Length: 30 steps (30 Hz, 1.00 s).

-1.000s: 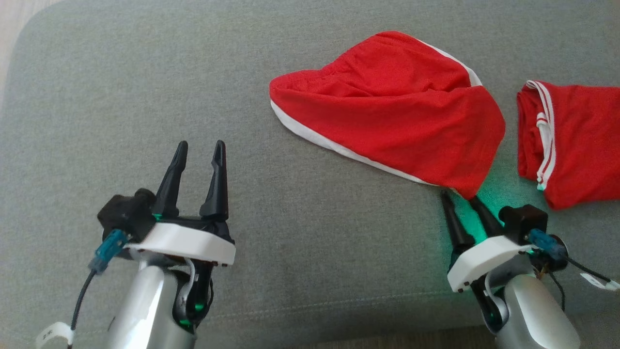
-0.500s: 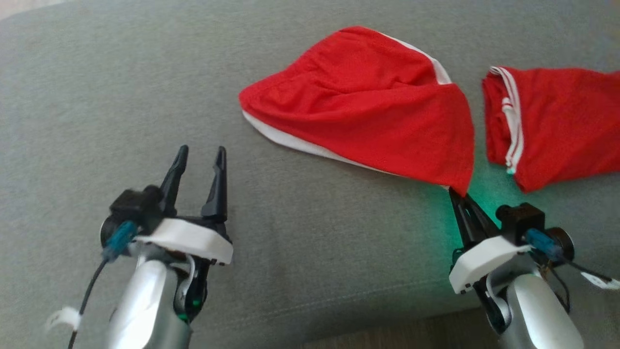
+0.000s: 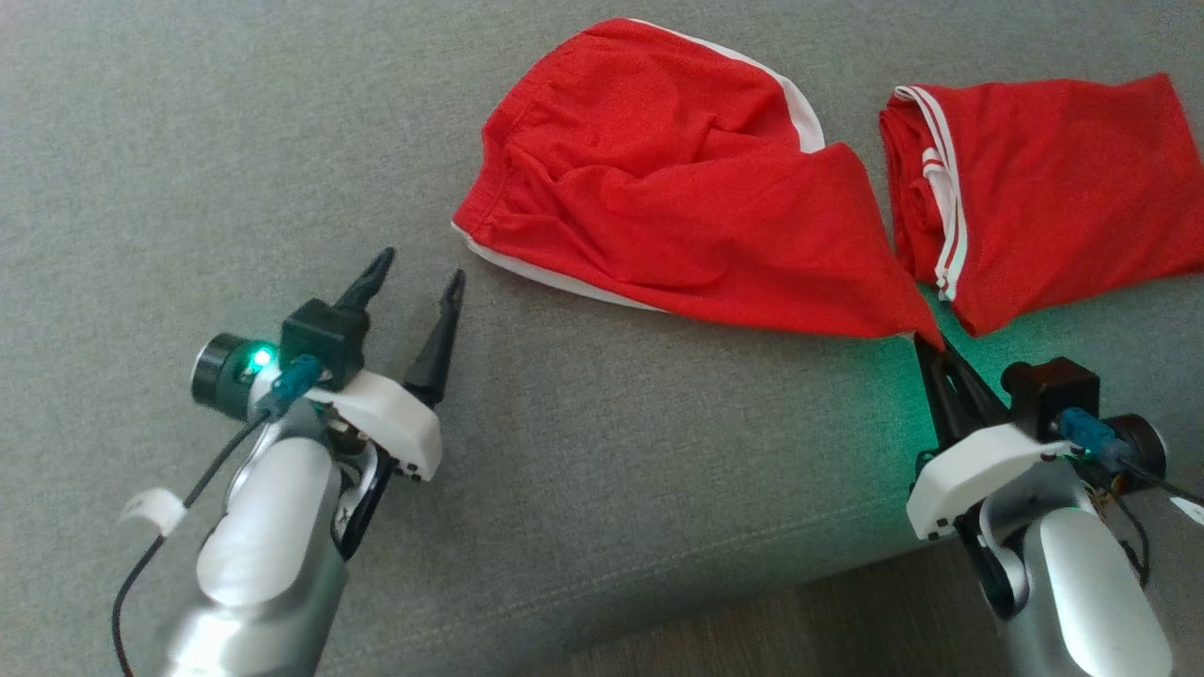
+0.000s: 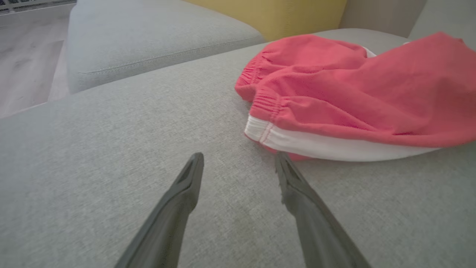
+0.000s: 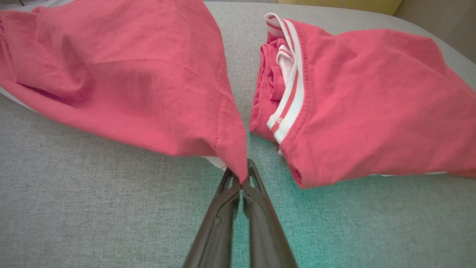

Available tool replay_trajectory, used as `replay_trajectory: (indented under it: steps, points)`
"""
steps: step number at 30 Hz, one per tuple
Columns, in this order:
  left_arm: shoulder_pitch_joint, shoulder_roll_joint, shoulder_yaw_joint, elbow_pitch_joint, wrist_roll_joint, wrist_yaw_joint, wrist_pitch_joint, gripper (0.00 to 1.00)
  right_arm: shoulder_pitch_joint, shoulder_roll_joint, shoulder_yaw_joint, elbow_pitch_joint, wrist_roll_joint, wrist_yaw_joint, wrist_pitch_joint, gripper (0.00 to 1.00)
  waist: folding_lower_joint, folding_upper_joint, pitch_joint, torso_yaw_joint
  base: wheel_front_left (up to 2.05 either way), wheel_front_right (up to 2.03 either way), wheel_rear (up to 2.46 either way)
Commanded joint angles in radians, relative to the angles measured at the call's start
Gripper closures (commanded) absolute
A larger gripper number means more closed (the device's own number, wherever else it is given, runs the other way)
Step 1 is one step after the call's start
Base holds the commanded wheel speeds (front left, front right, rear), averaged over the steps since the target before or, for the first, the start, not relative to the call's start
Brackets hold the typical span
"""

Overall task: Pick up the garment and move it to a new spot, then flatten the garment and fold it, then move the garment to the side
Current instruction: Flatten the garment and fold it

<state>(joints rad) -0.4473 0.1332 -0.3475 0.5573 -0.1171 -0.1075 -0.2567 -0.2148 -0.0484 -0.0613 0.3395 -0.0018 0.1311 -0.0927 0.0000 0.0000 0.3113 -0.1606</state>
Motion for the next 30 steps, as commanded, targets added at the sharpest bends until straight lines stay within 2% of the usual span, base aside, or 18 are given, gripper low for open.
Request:
replay_trajectory:
  steps: [1,5,14,19,30]
  points:
    - [-0.041,0.03,0.016,-0.022,0.002,-0.007,-0.005,0.0,-0.005,-0.002,0.017,-0.036,-0.002,0.0,0.004,1.0,0.0,0.0,0.002,-0.001,0.0,0.0,0.0]
    - [-0.064,0.05,-0.043,-0.019,0.011,-0.018,-0.005,0.0,-0.002,-0.002,0.019,-0.042,-0.001,0.0,0.012,1.0,0.0,0.0,0.004,-0.003,0.0,0.0,0.0]
    - [-0.124,0.088,-0.101,0.002,-0.006,-0.023,-0.005,0.0,-0.002,-0.002,0.031,-0.042,0.005,0.0,0.019,1.0,0.0,0.0,0.013,-0.005,0.0,0.0,0.0]
    - [-0.188,0.122,-0.198,0.044,-0.053,-0.023,-0.005,0.0,-0.01,-0.002,0.032,-0.043,0.002,0.0,0.018,1.0,0.0,0.0,0.032,-0.01,0.0,0.0,0.0]
    - [-0.273,0.171,-0.298,0.055,-0.123,-0.023,-0.005,0.0,-0.022,-0.002,0.036,-0.029,0.003,0.0,0.009,1.0,0.0,0.0,0.058,-0.022,0.0,0.0,0.0]
